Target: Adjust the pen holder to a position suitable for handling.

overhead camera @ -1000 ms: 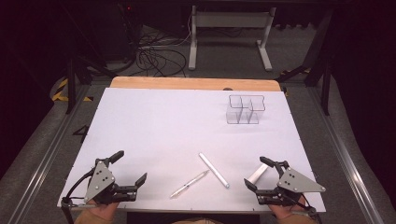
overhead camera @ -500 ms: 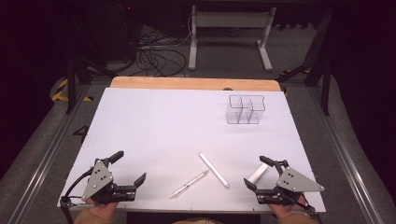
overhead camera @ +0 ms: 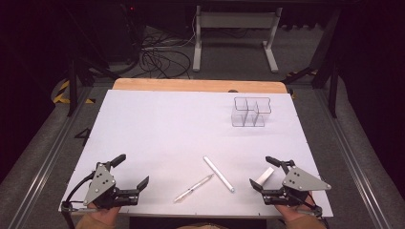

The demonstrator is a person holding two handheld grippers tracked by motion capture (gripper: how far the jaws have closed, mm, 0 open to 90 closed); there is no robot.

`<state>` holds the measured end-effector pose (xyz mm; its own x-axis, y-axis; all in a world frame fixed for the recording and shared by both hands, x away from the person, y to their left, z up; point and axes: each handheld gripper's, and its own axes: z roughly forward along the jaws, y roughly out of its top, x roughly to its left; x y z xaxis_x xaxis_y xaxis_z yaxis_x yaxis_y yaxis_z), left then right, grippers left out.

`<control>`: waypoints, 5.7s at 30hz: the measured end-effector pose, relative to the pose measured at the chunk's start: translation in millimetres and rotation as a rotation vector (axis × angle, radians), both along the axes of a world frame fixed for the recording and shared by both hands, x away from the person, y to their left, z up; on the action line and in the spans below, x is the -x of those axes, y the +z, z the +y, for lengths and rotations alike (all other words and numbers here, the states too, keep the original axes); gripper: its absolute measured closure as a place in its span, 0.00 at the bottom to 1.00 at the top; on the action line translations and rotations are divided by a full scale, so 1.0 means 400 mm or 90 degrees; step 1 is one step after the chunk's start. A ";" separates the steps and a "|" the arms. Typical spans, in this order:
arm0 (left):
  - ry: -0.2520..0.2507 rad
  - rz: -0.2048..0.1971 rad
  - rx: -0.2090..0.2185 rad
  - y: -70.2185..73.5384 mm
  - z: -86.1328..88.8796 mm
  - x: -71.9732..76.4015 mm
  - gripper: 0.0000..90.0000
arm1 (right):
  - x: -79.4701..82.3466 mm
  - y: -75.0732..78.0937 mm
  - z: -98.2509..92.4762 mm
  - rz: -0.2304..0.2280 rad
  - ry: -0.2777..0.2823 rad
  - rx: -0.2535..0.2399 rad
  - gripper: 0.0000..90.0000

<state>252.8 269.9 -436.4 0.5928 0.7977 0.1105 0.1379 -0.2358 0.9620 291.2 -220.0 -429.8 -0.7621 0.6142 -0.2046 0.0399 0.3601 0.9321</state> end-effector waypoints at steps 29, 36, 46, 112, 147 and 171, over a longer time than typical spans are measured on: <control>0.001 0.002 -0.006 -0.001 -0.003 -0.001 0.04 | -0.080 0.072 -0.006 0.016 -0.017 -0.002 0.19; 0.000 0.004 -0.006 -0.002 -0.003 -0.002 0.04 | -0.086 0.077 -0.030 0.033 -0.033 -0.008 0.20; -0.001 0.008 -0.005 -0.005 -0.005 -0.007 0.04 | -0.114 0.093 -0.046 0.101 -0.055 0.037 0.26; -0.002 0.016 -0.009 -0.009 -0.007 -0.011 0.04 | -0.506 0.129 0.016 0.176 -0.072 0.110 0.36; -0.006 0.021 -0.011 -0.011 -0.008 -0.013 0.04 | -0.601 0.044 0.074 0.219 -0.098 0.173 0.49; -0.008 0.023 -0.008 -0.012 -0.009 -0.014 0.04 | -0.586 0.075 0.097 0.188 -0.070 0.262 0.83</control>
<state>258.6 266.4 -441.3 0.6063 0.7891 0.0987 0.1699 -0.2498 0.9533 525.6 -181.4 -399.7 -0.7598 0.6074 -0.2320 0.3377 0.6736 0.6575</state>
